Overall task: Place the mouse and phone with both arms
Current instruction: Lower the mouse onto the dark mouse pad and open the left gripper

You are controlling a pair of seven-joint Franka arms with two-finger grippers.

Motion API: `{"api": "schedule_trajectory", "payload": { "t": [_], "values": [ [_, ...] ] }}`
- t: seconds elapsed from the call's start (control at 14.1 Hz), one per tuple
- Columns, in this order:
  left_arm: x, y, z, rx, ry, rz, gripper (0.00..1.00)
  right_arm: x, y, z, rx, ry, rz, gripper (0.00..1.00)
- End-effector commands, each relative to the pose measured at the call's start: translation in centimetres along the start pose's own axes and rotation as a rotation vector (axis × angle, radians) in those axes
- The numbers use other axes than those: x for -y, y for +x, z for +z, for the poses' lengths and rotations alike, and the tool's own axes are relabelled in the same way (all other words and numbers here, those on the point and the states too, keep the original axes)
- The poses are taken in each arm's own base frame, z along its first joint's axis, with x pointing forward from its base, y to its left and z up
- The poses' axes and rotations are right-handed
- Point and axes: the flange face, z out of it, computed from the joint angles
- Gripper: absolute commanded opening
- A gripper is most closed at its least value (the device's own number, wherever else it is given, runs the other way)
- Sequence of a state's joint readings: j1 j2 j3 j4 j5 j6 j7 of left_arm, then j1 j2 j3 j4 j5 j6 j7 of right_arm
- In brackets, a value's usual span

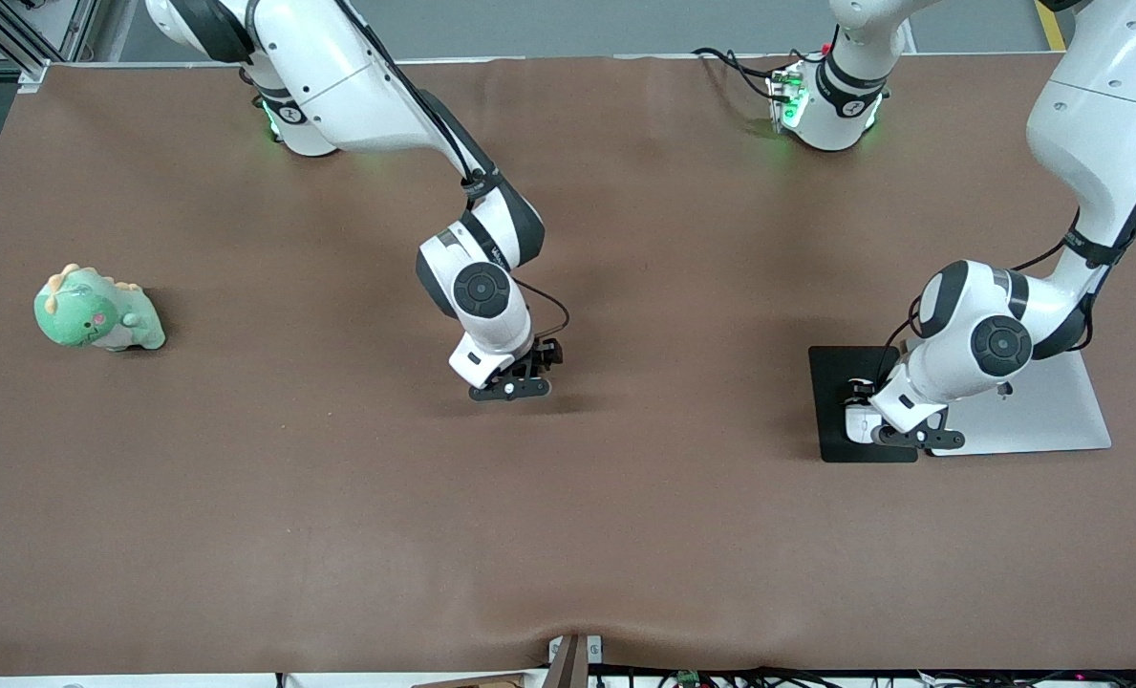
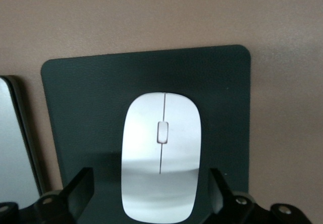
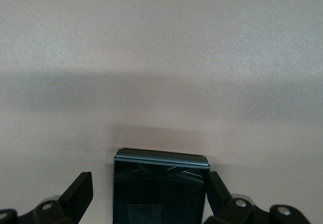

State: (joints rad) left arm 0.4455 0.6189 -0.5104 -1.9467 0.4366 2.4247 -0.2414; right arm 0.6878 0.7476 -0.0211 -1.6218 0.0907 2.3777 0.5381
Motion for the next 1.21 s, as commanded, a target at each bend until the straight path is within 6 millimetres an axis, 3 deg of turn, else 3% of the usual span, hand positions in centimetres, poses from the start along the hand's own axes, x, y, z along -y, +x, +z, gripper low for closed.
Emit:
{"api": "schedule_trajectory", "payload": {
  "t": [0.0, 0.14, 0.5, 0.71, 0.85, 1.14],
  "values": [
    [0.2, 0.6, -3.2, -0.055, 0.045, 0.003, 1.0, -0.1, 0.2, 0.8, -0.006, -0.017, -0.006, 1.0],
    [0.5, 1.0, -7.3, -0.088, 0.089, 0.014, 1.0, -0.3, 0.3, 0.7, -0.006, -0.019, -0.002, 1.0],
    [1.6, 4.6, -20.1, -0.091, 0.156, -0.057, 1.0, -0.5, 0.5, 0.3, -0.006, -0.018, 0.001, 1.0],
    [-0.3, 4.0, -28.3, -0.061, 0.191, -0.069, 1.0, -0.7, 0.6, 0.3, -0.004, -0.018, 0.005, 1.0],
    [-1.5, 3.3, -32.6, -0.04, 0.13, -0.096, 1.0, -0.7, 0.6, 0.3, -0.003, -0.019, 0.006, 1.0],
    [-2.4, 1.3, -37.8, -0.018, 0.103, -0.097, 1.0, -0.8, 0.7, 0.2, -0.003, -0.012, 0.119, 1.0]
  ]
}}
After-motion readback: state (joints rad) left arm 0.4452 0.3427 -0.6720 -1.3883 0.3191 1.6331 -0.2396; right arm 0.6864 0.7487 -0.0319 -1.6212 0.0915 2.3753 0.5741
